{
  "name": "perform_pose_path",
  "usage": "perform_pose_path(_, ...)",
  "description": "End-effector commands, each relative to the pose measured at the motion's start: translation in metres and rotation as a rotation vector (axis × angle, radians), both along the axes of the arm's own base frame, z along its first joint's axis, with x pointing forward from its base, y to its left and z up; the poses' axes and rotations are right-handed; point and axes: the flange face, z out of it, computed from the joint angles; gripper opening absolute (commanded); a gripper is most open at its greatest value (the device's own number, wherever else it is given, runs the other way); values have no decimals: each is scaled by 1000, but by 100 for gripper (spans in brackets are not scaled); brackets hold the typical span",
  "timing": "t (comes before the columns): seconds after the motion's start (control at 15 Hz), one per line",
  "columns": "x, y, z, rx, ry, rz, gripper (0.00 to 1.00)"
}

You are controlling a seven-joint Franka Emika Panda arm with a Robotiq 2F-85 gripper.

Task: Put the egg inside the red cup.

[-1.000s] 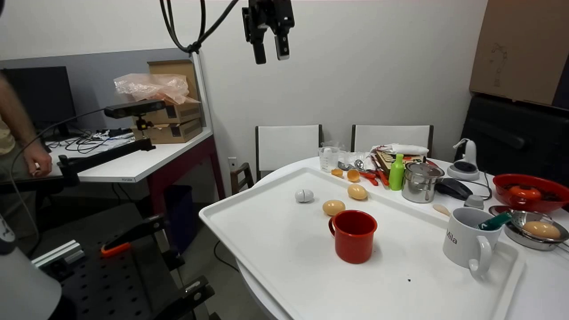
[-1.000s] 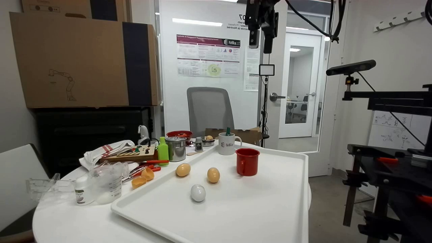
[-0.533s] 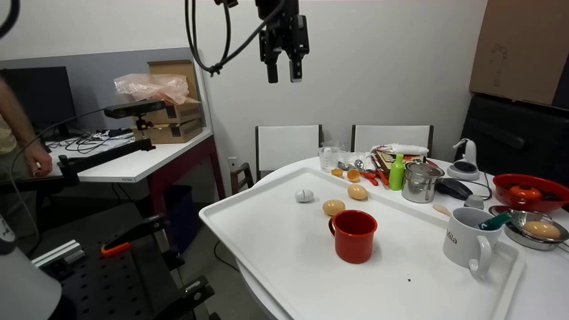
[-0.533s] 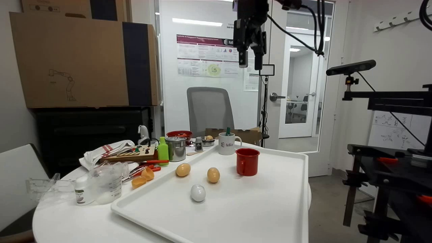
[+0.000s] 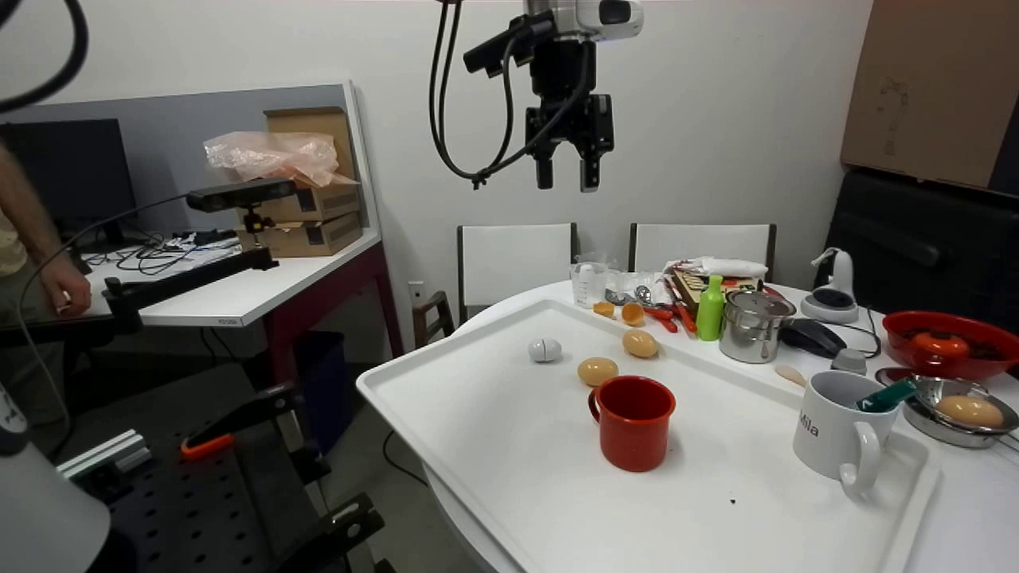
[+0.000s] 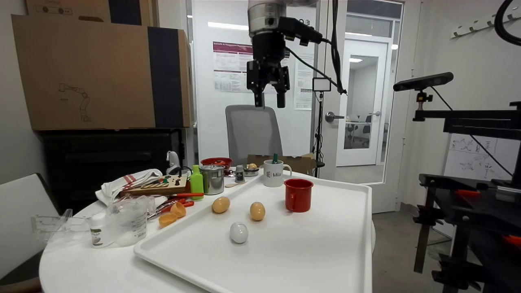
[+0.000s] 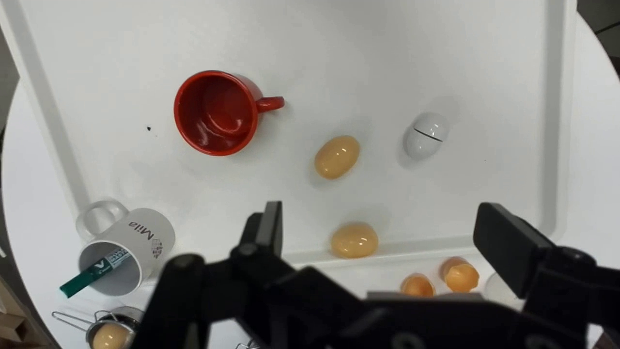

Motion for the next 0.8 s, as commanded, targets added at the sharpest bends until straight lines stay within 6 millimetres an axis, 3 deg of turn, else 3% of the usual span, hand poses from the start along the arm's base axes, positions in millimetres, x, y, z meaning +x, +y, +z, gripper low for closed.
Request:
perform_pose_path(0.0,6,0,-6,0,6,0,100)
perform_pose_path(0.47,18,-7,-23,2,-9,-50,100)
perform_pose_path(0.73,30,-16,-70,12,41,-96,100)
